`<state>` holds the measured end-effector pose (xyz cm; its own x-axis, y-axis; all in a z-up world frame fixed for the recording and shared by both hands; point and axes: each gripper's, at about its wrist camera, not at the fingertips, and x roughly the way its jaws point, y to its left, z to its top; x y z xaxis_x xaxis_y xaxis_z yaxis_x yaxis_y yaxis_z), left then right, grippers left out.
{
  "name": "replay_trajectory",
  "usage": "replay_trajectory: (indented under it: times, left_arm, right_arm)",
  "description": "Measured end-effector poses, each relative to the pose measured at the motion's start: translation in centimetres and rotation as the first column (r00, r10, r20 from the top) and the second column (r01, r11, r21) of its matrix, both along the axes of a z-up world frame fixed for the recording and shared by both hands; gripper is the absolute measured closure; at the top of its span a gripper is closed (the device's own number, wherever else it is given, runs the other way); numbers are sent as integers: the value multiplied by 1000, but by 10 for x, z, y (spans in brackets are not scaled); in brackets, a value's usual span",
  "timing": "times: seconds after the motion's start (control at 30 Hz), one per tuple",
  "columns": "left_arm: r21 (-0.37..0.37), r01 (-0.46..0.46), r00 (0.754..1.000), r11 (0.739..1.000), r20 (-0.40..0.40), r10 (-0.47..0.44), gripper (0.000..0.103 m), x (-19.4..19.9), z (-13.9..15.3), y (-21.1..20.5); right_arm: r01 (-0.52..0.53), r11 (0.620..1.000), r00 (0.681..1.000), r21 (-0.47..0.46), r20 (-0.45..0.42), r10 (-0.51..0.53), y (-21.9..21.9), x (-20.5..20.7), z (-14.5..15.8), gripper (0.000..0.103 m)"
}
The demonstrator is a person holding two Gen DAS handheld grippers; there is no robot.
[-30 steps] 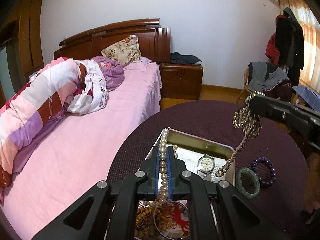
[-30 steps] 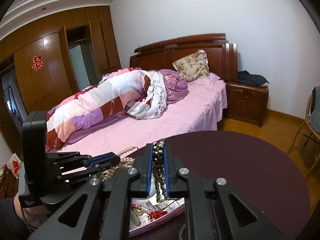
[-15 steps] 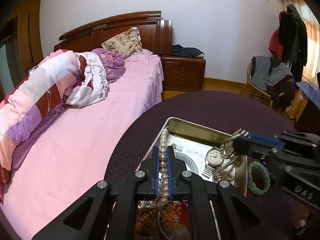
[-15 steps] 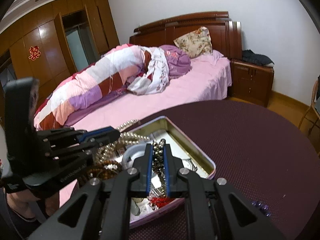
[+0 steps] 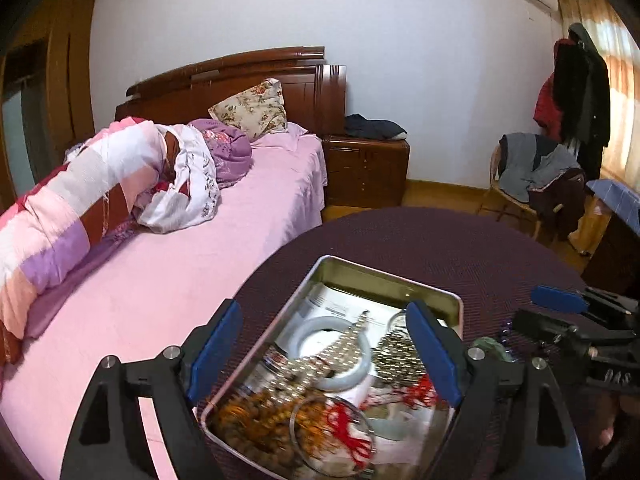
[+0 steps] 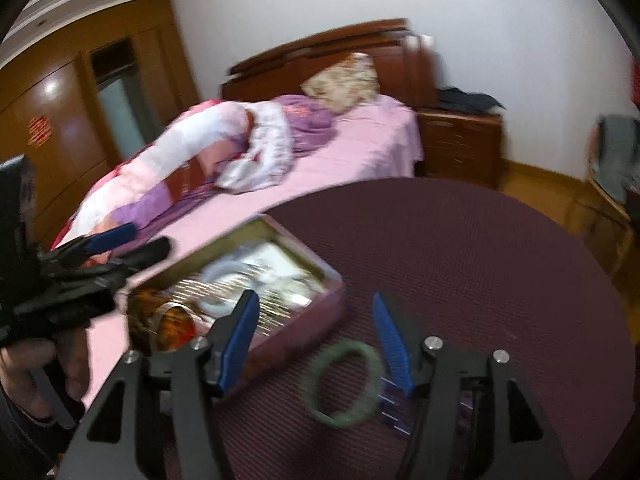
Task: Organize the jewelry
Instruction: 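Withdraw both grippers toward the purple bracelet and green bangle, then grasp the purple bead bracelet with the right gripper while the left gripper grasps the green jade bangle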
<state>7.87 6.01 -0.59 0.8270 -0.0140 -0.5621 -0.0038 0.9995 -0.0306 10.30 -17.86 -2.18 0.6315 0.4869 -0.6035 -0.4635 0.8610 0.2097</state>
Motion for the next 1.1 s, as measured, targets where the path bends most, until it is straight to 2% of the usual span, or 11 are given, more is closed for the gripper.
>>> replay_trajectory:
  times: [0.17, 0.3, 0.47, 0.53, 0.6, 0.67, 0.8, 0.97, 1.1]
  left_arm:
    - [-16, 8, 1000, 1000, -10, -8, 19, -3, -2, -17]
    - [-1, 37, 999, 999, -23, -37, 19, -7, -7, -39]
    - [24, 87, 995, 996, -40, -86, 19, -10, -13, -65]
    - [18, 96, 994, 995, -49, -95, 19, -11, -15, -69]
    - [15, 103, 993, 995, -55, -102, 19, -12, -17, -73]
    - [14, 108, 993, 994, -58, -107, 19, -12, -18, -76]
    - [23, 135, 989, 991, -61, -133, 19, -17, -19, -90]
    - [45, 174, 983, 984, -68, -171, 19, -23, -23, -109]
    - [59, 195, 978, 979, -88, -190, 21, -22, -29, -126]
  right_arm:
    - [165, 985, 984, -59, -54, -168, -52, 5, -15, 40]
    - [203, 976, 971, -77, -113, -211, -65, 13, -27, 44]
    - [177, 976, 971, -129, -141, -194, -51, 21, -37, 59]
    - [175, 971, 968, -163, -151, -200, -48, 23, -43, 62]
    - [170, 969, 964, -177, -175, -201, -54, 23, -51, 72]
    - [162, 970, 963, -179, -185, -195, -58, 22, -52, 85]
    - [164, 965, 965, -204, -172, -200, -70, 15, -51, 87]
    - [247, 941, 946, -232, -153, -286, -106, 4, -52, 87]
    - [283, 940, 933, -188, -175, -316, -125, 2, -51, 87]
